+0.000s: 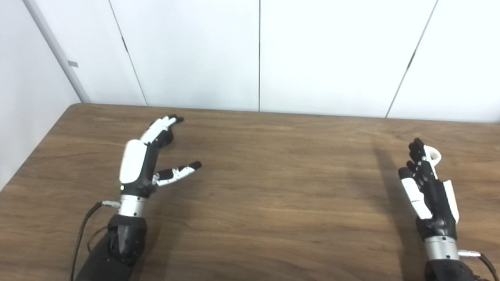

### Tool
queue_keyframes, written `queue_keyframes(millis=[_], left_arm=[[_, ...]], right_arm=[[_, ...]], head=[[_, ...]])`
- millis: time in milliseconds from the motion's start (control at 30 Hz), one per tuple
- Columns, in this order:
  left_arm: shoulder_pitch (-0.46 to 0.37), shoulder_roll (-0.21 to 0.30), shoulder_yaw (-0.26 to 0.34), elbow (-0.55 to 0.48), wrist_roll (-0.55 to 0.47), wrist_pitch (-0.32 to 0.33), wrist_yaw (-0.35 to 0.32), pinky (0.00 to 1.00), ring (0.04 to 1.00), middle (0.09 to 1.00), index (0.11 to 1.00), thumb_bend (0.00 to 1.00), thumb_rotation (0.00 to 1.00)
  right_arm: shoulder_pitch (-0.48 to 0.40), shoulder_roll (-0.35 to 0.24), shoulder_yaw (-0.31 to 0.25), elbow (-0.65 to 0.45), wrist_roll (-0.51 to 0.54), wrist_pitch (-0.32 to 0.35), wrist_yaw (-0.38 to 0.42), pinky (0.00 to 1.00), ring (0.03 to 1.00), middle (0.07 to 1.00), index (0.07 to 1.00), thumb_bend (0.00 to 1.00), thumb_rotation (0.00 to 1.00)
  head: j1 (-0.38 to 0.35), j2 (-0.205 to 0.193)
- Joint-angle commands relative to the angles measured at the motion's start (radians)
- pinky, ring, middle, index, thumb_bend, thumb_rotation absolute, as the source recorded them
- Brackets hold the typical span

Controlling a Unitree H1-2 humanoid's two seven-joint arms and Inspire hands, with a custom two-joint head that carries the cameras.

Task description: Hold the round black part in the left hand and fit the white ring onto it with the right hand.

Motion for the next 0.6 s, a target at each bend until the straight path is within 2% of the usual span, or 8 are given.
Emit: queue_keyframes(millis=[0, 133, 267, 367, 567], left_arm=[[0.000, 0.022, -0.009, 0.049, 0.041, -0.021, 0.064, 0.91, 0.934, 0.917, 0.863, 0.82, 0.27], [-0.046, 0.069, -0.002, 0.089, 0.085, -0.019, 0.099, 0.91, 0.927, 0.912, 0.861, 0.85, 0.29], [-0.087, 0.106, 0.010, 0.145, 0.140, 0.014, 0.121, 0.94, 0.951, 0.950, 0.908, 0.87, 0.32], [-0.111, 0.118, 0.016, 0.191, 0.151, 0.032, 0.136, 0.99, 0.975, 0.975, 0.938, 0.89, 0.37], [-0.148, 0.117, 0.030, 0.267, 0.112, 0.094, 0.108, 1.00, 1.000, 0.995, 0.968, 0.93, 0.36]], right_arm=[[0.050, 0.003, 0.008, 0.074, -0.013, -0.039, -0.005, 0.99, 0.990, 0.968, 0.975, 0.46, 0.77], [0.055, 0.011, 0.008, 0.067, -0.020, -0.019, -0.013, 0.98, 0.987, 0.968, 0.969, 0.48, 0.78], [0.052, 0.012, 0.010, 0.081, -0.033, -0.036, -0.023, 0.95, 0.975, 0.964, 0.963, 0.47, 0.76], [0.048, 0.009, 0.011, 0.093, -0.033, -0.053, -0.020, 0.91, 0.965, 0.962, 0.964, 0.46, 0.77], [0.050, 0.009, 0.007, 0.099, -0.016, -0.055, -0.011, 0.92, 0.969, 0.968, 0.967, 0.46, 0.75]], head=[[0.004, -0.003], [0.017, -0.013], [0.034, -0.026], [0.041, -0.033], [0.060, -0.043]])
